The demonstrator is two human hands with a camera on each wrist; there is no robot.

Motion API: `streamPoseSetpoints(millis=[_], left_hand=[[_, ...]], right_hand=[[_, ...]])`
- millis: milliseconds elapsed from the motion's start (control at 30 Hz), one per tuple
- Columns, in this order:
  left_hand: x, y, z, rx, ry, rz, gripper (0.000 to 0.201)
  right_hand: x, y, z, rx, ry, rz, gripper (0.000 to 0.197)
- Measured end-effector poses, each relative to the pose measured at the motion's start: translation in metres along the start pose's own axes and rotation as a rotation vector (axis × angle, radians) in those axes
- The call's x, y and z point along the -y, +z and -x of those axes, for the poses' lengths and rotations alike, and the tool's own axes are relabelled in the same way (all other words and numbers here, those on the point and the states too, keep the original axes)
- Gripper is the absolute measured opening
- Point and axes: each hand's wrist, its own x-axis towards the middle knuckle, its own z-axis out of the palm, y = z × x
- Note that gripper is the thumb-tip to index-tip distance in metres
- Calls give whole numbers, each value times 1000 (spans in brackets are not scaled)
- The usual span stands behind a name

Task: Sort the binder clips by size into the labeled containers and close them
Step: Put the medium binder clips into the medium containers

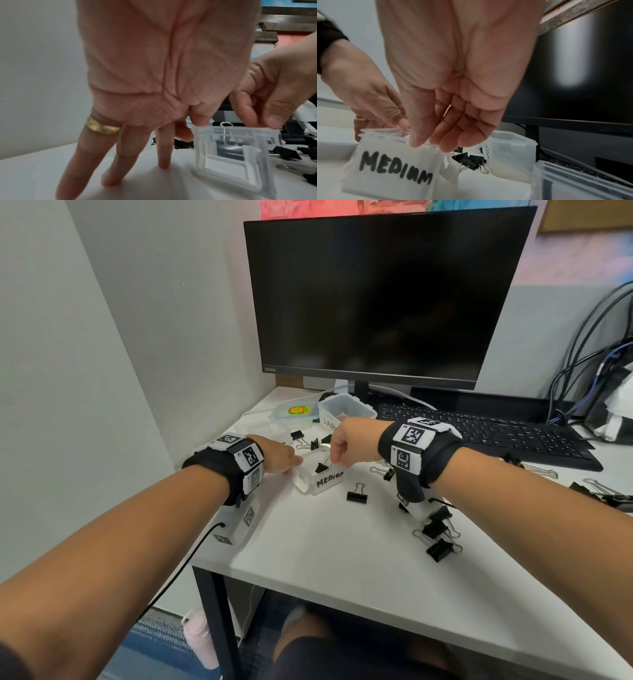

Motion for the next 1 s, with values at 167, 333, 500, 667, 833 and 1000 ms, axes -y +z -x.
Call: streamPoseSetpoints(millis=[167,333,500,667,833,1000], left_hand=[[-3,-3,6,-26,48,-10,43],[-6,-4,11,-19,31,-24,44],[-3,-4,11,-9,38,-49,42],[-3,-2,8,-16,26,10,43],[1,5,2,-75,40,120,46],[2,5,4,-61,29,167,44]], right_hand=[[-2,2,4,-25,31,3,21],[-5,4,1,-75,107,-64,25],[-2,7,-7,-84,124,-59,25],[4,5,-12,-53,132,-2,21],[5,3,-13,-23,151,-40,22],[6,3,-12,-12,182,-5,29]])
